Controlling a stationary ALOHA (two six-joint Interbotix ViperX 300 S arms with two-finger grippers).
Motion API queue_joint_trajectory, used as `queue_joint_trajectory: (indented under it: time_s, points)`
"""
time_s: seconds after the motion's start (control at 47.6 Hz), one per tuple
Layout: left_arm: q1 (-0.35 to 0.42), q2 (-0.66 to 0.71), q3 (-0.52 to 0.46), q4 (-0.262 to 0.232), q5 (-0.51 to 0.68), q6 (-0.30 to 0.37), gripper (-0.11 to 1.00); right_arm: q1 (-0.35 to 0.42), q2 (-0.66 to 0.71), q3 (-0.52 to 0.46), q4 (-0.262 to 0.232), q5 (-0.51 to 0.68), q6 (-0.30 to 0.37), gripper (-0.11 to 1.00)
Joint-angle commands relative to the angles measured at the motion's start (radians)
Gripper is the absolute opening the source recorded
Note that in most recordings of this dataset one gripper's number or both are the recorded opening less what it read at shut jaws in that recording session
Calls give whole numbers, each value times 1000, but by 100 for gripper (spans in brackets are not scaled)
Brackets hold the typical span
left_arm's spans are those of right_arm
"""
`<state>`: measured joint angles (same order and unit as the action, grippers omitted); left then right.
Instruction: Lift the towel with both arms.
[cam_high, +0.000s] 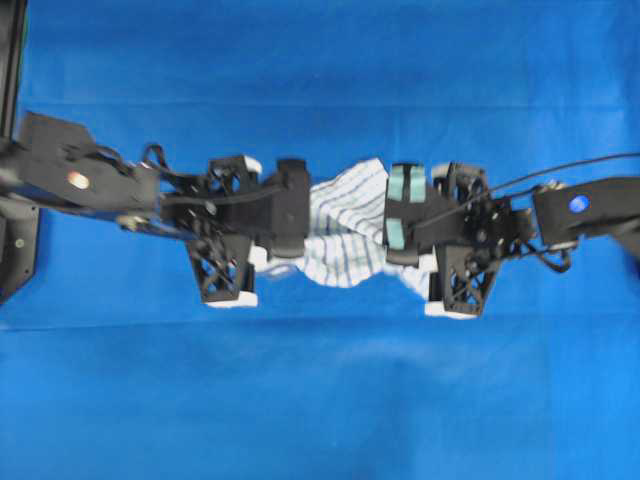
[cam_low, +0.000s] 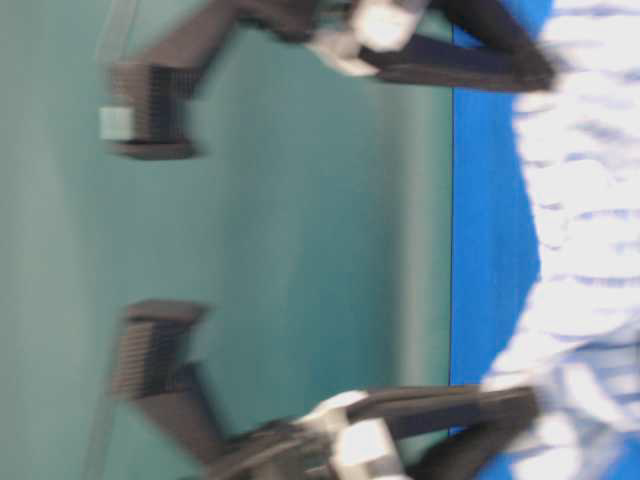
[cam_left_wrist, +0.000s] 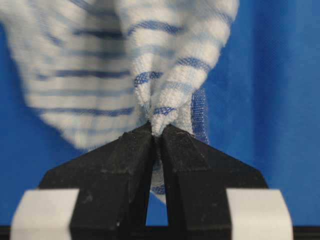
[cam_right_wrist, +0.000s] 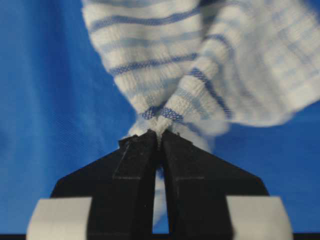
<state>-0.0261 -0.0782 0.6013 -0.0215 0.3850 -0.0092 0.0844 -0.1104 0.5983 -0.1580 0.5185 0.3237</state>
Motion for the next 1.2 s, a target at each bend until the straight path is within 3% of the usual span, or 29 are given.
queue_joint_trajectory:
  time_s: [0.0,0.336,0.693,0.882,1.176]
  points:
    - [9,-104,-41,-2,66,-2,3,-12,-69,-67,-6,64,-2,5]
    - [23,-342,-195,5,331,6,3,-18,-147,-339,-71,353,-6,5]
    - [25,-448,-342,6,451,6,3,-17,-150,-632,-101,535,-57,5]
    - [25,-465,-396,6,492,6,3,-11,-144,-706,-101,563,-64,5]
    - [25,-453,-399,6,488,-2,3,-8,-141,-709,-100,577,-66,5]
